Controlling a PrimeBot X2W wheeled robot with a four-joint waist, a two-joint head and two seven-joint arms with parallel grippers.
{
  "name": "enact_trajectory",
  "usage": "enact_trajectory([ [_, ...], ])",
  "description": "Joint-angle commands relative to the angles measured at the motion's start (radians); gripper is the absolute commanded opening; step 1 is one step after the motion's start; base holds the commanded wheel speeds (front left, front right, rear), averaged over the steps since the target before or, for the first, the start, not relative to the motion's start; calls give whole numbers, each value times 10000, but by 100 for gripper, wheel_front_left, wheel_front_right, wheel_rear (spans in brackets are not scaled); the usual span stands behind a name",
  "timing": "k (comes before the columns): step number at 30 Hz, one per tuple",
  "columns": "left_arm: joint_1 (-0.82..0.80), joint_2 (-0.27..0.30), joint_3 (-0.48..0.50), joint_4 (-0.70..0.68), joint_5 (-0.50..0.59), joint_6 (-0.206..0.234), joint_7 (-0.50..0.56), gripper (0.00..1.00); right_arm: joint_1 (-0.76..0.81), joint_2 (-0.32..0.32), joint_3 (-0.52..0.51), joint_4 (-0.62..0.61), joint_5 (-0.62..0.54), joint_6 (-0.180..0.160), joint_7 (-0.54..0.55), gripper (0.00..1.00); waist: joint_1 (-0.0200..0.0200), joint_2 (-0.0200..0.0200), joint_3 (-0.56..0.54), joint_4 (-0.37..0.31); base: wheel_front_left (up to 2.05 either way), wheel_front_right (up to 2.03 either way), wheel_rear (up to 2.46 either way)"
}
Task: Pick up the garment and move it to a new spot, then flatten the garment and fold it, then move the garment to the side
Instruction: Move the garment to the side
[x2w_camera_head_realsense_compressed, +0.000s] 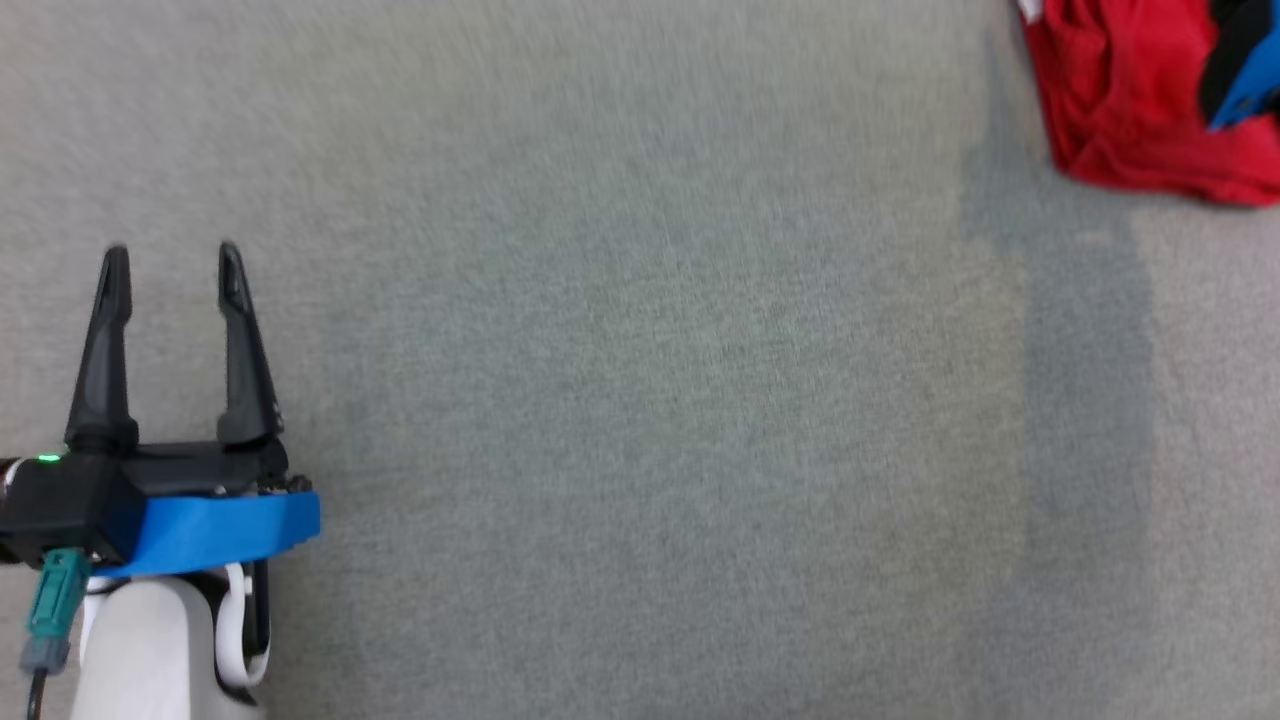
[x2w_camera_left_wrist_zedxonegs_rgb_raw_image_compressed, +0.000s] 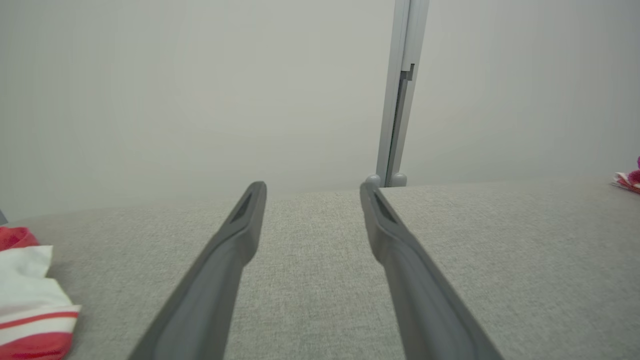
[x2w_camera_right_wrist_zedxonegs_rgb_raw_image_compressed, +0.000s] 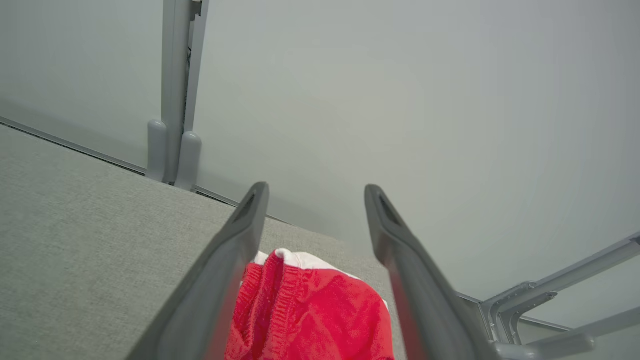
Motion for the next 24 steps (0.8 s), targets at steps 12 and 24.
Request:
enact_trajectory([
  [12,1544,-500,428,644,-412,244,-41,100,4370,1789,-2444,-3751,-821,-1,-40,100,1,-1,-2346,552,0,0,0],
  [24,2168,-640,244,1396,-371,177,-40,100,8386,2982,-3994,-5667,-1645,-1,-45,100,1,-1,-3531,1123,0,0,0],
])
